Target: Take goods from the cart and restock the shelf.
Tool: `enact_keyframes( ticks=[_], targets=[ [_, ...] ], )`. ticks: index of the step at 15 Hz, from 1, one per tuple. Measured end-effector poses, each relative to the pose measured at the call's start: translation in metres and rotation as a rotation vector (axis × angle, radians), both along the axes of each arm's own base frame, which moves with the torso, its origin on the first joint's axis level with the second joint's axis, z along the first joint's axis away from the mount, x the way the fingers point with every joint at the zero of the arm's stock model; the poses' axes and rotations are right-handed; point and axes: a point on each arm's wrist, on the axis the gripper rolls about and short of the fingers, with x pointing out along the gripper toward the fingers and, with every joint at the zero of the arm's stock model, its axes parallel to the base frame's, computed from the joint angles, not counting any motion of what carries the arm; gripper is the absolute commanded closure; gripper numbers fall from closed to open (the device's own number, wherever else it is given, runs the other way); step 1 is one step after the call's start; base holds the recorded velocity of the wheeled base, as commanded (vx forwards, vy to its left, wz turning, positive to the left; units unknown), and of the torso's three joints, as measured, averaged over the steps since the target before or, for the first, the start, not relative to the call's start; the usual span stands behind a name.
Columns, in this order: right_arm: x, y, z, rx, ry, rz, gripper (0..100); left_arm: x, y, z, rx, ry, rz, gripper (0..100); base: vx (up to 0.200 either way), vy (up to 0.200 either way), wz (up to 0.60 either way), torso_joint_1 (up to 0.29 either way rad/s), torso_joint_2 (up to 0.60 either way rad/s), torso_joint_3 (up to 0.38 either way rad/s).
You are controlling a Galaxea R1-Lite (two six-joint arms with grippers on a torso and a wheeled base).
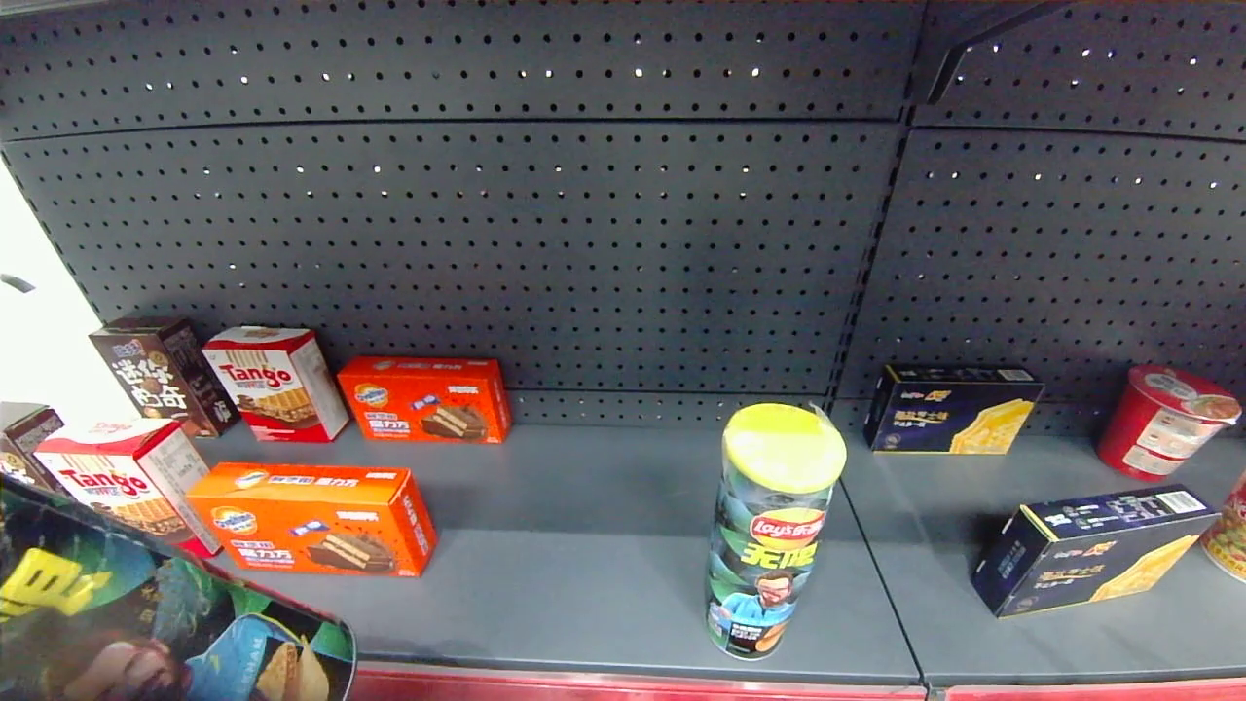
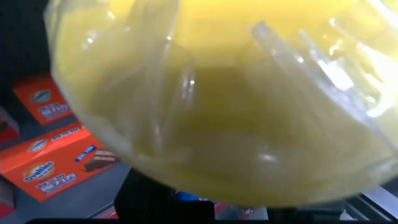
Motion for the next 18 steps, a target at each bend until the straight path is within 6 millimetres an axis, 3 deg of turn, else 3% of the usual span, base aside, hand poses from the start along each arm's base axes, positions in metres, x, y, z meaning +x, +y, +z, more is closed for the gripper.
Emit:
enact_keyframes(
  ticks=[10, 18],
  targets=[
    [-0.007, -0.001, -0.008, 0.039, 0.004, -0.024, 0, 0.08, -0.022, 0.007, 0.081, 0.051, -0.044, 100, 0.0, 0.0, 0.0, 0.0, 0.0, 0.0],
    [-0.007, -0.001, -0.007, 0.04, -0.003, -0.025, 0, 0.141, -0.053, 0.01, 0.152, 0.048, -0.138, 100, 0.0, 0.0, 0.0, 0.0, 0.0, 0.0]
  ],
)
